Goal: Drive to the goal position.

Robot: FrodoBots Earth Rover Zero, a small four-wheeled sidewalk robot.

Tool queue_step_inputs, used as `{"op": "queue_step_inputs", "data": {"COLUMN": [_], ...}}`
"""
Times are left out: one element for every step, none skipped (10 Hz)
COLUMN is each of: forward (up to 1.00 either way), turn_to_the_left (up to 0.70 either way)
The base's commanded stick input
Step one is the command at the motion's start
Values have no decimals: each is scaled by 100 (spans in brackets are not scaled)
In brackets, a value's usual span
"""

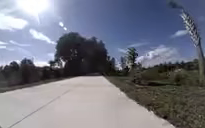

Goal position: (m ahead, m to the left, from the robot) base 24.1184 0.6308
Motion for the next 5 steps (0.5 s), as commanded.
{"op": "queue_step_inputs", "data": {"forward": [85,85,85,85,85], "turn_to_the_left": [0,0,0,0,0]}}
